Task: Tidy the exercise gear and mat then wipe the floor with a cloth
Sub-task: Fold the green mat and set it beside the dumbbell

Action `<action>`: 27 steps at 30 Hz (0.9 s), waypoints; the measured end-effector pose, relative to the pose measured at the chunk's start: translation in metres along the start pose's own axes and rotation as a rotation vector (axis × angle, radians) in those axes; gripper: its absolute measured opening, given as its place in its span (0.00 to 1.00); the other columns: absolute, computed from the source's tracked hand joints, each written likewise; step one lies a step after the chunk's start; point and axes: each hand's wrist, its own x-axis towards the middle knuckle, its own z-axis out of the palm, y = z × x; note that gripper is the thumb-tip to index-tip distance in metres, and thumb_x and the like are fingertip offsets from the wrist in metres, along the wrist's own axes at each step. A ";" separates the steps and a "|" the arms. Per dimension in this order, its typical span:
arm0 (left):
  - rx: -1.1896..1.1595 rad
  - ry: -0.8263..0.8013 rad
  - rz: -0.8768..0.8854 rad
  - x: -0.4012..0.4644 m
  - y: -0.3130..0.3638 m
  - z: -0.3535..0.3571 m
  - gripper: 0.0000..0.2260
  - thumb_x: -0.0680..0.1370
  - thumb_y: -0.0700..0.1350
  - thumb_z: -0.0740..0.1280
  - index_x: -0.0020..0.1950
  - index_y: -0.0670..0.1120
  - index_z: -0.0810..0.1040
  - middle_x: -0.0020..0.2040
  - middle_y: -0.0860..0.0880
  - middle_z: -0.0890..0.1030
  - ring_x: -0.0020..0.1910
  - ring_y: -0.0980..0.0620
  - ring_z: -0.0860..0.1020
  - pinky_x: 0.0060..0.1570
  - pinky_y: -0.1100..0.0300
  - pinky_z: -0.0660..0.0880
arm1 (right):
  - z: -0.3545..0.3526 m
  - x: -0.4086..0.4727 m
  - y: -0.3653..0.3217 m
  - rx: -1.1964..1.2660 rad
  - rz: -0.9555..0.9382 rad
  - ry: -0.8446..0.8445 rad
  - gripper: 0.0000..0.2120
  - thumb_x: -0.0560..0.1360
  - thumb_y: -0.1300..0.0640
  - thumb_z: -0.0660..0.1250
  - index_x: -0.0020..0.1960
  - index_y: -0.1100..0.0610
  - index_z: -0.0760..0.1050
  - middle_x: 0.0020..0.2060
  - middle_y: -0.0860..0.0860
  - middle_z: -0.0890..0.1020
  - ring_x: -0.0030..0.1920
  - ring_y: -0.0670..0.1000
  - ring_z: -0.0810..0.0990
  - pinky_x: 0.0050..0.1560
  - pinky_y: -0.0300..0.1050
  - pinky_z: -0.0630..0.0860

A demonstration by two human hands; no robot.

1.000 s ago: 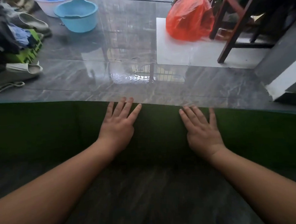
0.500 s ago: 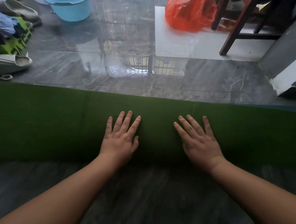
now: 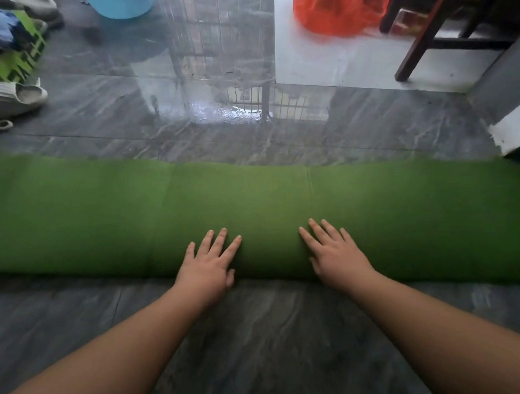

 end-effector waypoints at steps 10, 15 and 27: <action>0.115 -0.060 0.096 0.005 -0.029 0.011 0.32 0.82 0.56 0.57 0.80 0.60 0.40 0.82 0.52 0.44 0.81 0.49 0.46 0.76 0.42 0.51 | 0.030 -0.017 0.014 -0.049 -0.010 -0.180 0.36 0.82 0.56 0.55 0.78 0.38 0.34 0.80 0.45 0.37 0.80 0.52 0.39 0.73 0.72 0.46; 0.116 -0.120 0.067 0.002 -0.025 0.008 0.32 0.83 0.54 0.56 0.79 0.61 0.38 0.82 0.54 0.41 0.80 0.50 0.43 0.71 0.30 0.53 | 0.018 -0.018 0.000 -0.042 0.006 -0.256 0.40 0.78 0.69 0.52 0.79 0.45 0.35 0.79 0.49 0.35 0.79 0.58 0.37 0.71 0.76 0.50; 0.193 -0.126 0.106 -0.024 -0.019 -0.021 0.44 0.78 0.33 0.58 0.77 0.61 0.32 0.81 0.48 0.39 0.80 0.44 0.42 0.70 0.29 0.56 | -0.007 -0.038 -0.004 -0.044 0.011 -0.219 0.46 0.73 0.75 0.52 0.79 0.45 0.35 0.80 0.50 0.40 0.80 0.61 0.42 0.71 0.77 0.51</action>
